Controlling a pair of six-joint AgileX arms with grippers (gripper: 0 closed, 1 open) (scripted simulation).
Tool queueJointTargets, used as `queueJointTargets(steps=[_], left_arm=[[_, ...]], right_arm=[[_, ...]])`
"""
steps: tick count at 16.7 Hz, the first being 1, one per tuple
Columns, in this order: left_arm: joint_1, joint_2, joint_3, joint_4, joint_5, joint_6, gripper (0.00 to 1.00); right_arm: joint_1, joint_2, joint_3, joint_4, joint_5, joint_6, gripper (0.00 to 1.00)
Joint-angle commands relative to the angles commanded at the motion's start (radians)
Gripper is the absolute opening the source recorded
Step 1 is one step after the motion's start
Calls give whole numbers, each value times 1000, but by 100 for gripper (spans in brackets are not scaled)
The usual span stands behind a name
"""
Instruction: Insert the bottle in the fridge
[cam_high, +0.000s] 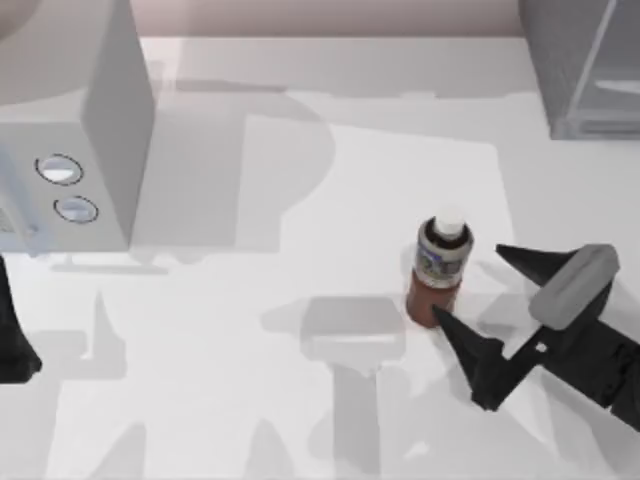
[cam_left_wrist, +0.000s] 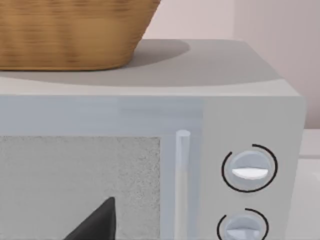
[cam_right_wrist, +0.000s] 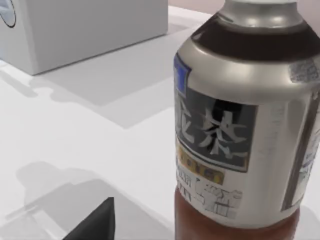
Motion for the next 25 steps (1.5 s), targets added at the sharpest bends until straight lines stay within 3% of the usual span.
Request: queueJointTargets(steps=[20,25], left_arm=[[0,0,0,0,0,0,100],[0,0,0,0,0,0,100]], right_arm=[[82,26,182,-154,81,10,100],[82,26,182,-154,81,10,63]])
